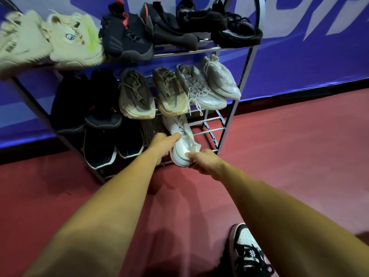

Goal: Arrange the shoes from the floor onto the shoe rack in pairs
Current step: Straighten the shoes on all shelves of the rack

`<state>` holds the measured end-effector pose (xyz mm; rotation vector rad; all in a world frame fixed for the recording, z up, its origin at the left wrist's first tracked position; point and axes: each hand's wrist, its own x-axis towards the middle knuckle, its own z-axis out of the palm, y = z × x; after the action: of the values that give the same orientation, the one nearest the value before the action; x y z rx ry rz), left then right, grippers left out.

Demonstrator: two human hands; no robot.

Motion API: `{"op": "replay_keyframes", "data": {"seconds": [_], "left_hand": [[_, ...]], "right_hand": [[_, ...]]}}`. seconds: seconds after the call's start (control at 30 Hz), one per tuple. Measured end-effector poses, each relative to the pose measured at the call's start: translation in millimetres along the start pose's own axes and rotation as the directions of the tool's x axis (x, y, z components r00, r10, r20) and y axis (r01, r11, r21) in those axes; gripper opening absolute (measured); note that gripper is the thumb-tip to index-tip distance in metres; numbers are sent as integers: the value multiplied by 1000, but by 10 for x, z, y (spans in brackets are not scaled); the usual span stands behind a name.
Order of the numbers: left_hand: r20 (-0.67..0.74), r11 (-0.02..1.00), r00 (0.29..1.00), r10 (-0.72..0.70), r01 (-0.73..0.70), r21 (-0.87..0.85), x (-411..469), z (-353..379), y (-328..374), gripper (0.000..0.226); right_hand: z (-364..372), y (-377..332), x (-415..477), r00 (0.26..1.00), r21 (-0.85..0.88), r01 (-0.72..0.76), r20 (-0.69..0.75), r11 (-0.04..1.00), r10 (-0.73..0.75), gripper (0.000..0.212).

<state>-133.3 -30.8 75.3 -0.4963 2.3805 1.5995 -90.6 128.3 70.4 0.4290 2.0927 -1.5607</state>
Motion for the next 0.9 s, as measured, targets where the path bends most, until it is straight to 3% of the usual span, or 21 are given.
{"op": "replay_keyframes", "data": {"seconds": [0.13, 0.33, 0.4, 0.47, 0.57, 0.67, 0.77, 0.9], "left_hand": [[1, 999, 1000, -20, 20, -44, -176, -84, -111, 21], [218, 989, 965, -143, 150, -14, -446, -335, -351, 20], [324, 984, 930, -174, 174, 28, -514, -432, -478, 18], [361, 981, 913, -192, 184, 56, -556, -520, -582, 32], [315, 980, 928, -198, 191, 53, -620, -597, -603, 37], [177, 984, 972, -153, 165, -59, -607, -646, -573, 36], [28, 988, 997, -74, 77, -131, -569, -684, -505, 50], [-80, 979, 993, 87, -100, -177, -534, -685, -411, 43]], "right_hand": [[32, 0, -199, 995, -114, -31, 86, 993, 41, 27], [132, -101, -199, 979, -70, 98, -170, 993, -109, 31], [203, -99, -176, 972, -103, 143, -172, 984, -160, 30], [272, -58, -148, 972, -129, 149, -162, 980, -170, 22], [346, -25, -129, 972, -146, 167, -139, 975, -188, 13], [392, -50, -140, 970, -189, 199, -104, 962, -221, 15], [412, -56, -161, 960, -299, 230, -84, 926, -266, 13], [405, -38, -158, 951, -433, 265, -31, 862, -308, 12]]}}
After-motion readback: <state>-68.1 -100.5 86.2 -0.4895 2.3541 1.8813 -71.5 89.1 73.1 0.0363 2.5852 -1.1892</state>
